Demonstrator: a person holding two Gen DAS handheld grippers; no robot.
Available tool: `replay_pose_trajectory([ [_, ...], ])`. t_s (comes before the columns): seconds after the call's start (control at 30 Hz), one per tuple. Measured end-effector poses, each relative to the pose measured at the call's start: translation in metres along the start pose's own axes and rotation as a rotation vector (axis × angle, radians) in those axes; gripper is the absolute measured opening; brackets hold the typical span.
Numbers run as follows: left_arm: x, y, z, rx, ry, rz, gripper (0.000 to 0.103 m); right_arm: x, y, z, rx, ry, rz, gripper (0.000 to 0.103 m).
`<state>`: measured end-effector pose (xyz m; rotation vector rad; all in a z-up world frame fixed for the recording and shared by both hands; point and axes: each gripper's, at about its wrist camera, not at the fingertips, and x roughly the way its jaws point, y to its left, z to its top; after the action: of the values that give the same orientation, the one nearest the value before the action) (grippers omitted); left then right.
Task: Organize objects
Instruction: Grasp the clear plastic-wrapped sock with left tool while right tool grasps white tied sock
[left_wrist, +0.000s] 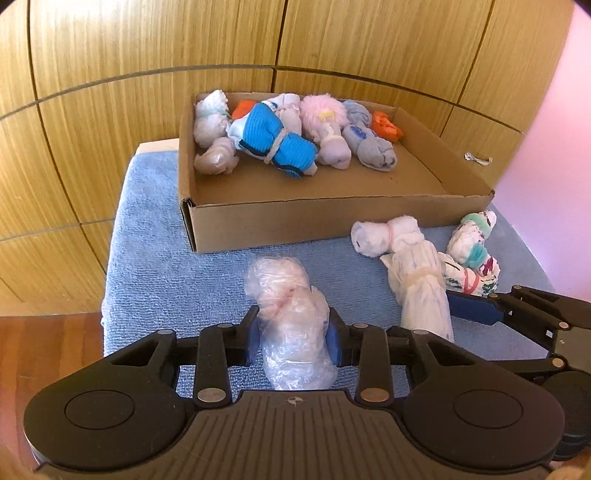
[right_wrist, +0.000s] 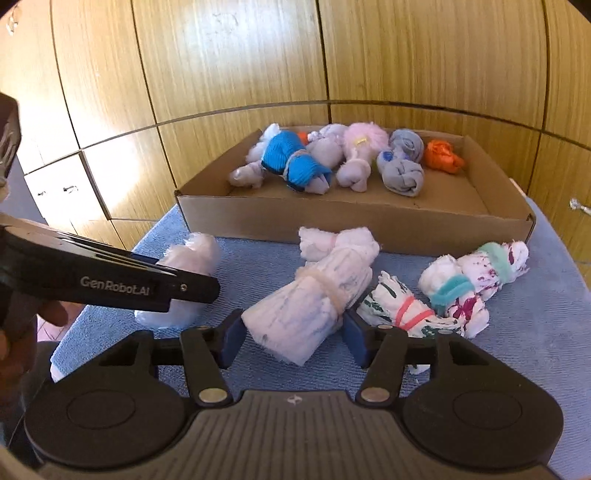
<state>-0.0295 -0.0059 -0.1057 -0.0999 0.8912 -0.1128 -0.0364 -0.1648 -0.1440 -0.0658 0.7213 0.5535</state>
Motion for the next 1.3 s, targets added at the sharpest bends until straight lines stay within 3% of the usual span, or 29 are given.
replay_pose_trajectory([
  [0.37, -0.008, -0.011, 0.005, 0.022, -0.011, -0.011, 0.042, -0.044, 0.002, 0.007, -0.143, -0.122, 0.042, 0.048],
  [0.5, -0.009, -0.018, 0.009, 0.043, -0.020, -0.013, 0.042, -0.047, -0.006, 0.010, -0.153, -0.119, 0.039, 0.048],
  [0.83, 0.002, -0.023, -0.001, 0.043, 0.024, -0.014, 0.042, -0.032, -0.025, -0.019, -0.054, -0.029, 0.051, 0.047],
  [1.3, 0.003, -0.023, -0.002, 0.043, 0.025, -0.012, 0.043, -0.031, -0.033, -0.019, 0.122, 0.021, 0.059, 0.056],
])
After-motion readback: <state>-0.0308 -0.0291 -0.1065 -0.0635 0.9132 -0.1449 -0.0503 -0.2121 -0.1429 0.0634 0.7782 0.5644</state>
